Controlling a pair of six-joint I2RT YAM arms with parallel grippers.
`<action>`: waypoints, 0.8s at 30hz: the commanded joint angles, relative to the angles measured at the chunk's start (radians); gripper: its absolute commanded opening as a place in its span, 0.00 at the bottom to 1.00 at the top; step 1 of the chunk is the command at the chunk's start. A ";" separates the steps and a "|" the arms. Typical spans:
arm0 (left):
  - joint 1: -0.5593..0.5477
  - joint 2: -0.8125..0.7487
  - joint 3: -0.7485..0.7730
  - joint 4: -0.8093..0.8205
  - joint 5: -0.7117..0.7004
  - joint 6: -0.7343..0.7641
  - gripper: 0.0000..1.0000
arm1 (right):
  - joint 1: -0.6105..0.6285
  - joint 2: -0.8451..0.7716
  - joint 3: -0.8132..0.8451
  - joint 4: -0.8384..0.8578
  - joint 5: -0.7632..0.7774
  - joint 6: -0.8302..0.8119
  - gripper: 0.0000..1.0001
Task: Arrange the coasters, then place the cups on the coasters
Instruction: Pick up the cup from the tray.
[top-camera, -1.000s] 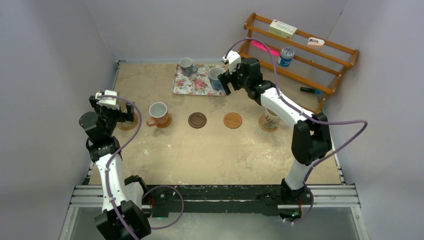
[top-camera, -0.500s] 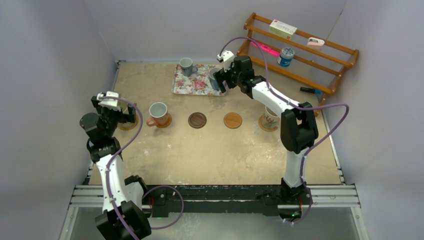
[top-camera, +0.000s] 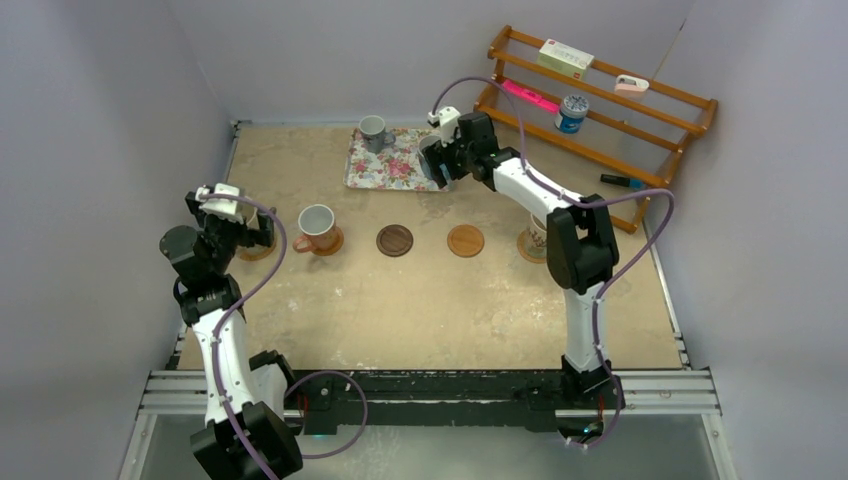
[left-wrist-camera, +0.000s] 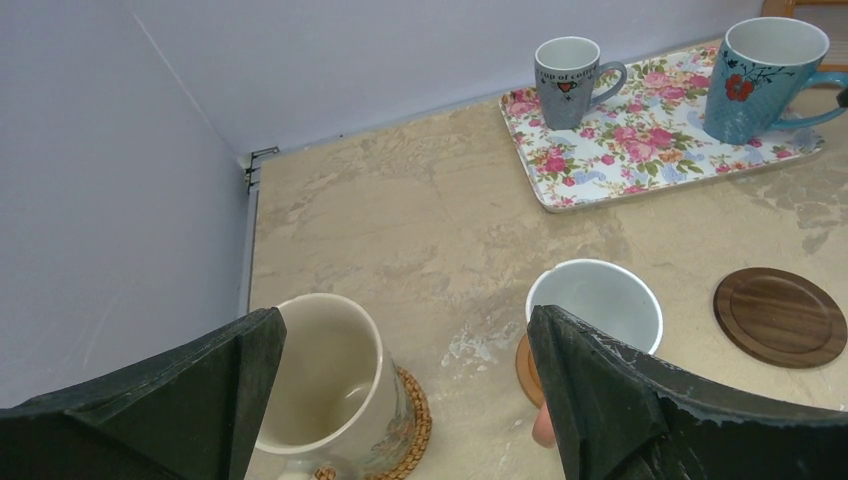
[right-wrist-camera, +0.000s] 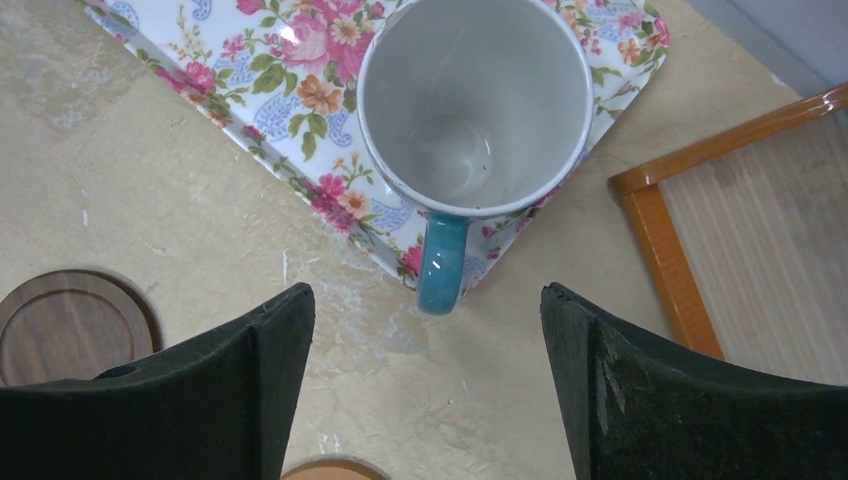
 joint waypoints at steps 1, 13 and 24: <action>0.004 -0.015 -0.016 0.051 0.029 -0.005 1.00 | 0.006 0.015 0.056 -0.023 -0.018 0.013 0.84; 0.004 -0.011 -0.020 0.057 0.043 -0.008 1.00 | 0.004 0.080 0.105 -0.046 0.020 0.002 0.80; 0.004 -0.010 -0.020 0.058 0.047 -0.012 1.00 | 0.004 0.075 0.068 0.006 0.057 0.017 0.68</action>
